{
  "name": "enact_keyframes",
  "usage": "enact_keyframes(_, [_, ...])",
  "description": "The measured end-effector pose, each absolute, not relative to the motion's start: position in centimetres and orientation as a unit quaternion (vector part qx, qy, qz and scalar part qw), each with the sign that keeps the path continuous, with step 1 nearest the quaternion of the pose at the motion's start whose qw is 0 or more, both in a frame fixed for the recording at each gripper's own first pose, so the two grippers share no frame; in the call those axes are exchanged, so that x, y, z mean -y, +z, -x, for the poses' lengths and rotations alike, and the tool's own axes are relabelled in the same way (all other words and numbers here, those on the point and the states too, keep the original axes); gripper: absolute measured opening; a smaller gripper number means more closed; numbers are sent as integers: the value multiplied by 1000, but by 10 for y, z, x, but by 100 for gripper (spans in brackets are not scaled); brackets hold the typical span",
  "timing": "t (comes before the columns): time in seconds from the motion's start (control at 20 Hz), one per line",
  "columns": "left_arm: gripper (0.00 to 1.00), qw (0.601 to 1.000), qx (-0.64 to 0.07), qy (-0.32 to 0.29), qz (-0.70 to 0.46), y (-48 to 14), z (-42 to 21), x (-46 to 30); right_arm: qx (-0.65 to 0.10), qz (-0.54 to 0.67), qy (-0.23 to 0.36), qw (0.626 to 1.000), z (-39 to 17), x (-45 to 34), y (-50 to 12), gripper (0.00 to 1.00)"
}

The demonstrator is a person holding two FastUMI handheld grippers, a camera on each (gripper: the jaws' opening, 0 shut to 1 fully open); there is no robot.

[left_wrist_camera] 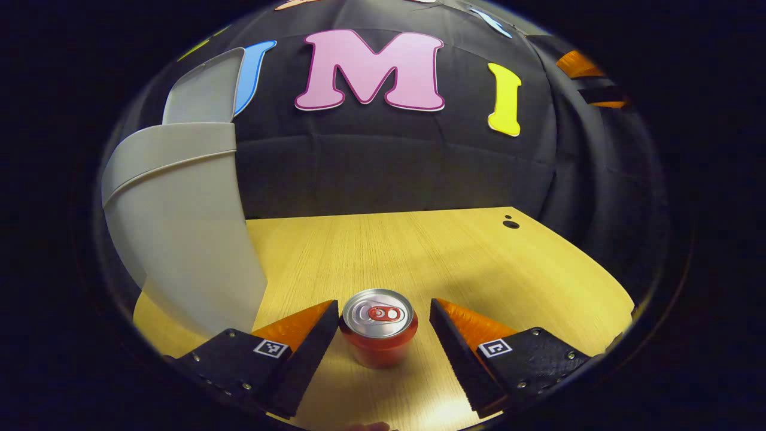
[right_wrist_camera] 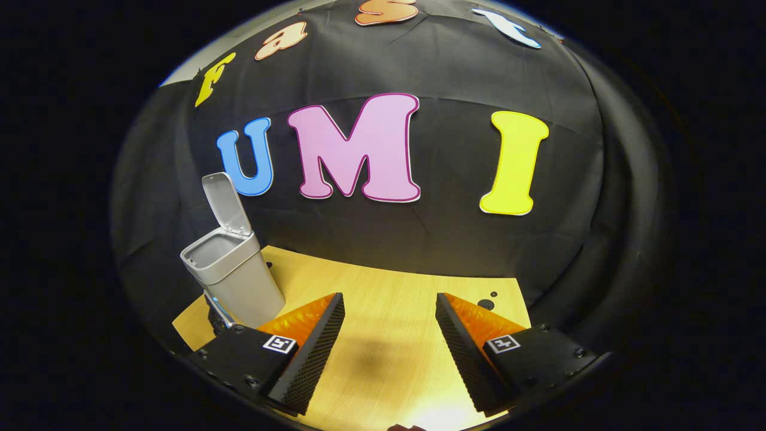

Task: Press the lid of the desktop garbage bin to open it, pick up the crumpled paper on the desktop and throw it into the bin, then pick up the pop can on the desktop and drop it into the bin, and finally close the garbage bin lid.

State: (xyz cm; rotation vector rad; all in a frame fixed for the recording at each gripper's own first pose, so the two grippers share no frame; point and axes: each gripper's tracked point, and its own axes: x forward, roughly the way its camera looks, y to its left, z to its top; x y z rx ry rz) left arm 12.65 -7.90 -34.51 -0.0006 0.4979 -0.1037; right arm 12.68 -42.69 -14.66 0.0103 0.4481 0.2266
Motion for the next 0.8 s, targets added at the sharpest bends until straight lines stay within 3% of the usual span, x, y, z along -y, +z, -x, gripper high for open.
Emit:
enact_keyframes(0.45, [99,959,-280,-50,-4,-374,-133,73,-227,-2,92,970,-124,438,-151,99])
enact_keyframes(0.55, [86,957,-284,-59,-10,-375,-135,76,-227,-3,90,970,-123,439,-151,99])
enact_keyframes(0.8, [82,956,-285,-71,-22,-365,-135,80,-223,-7,86,971,-122,439,-148,99])
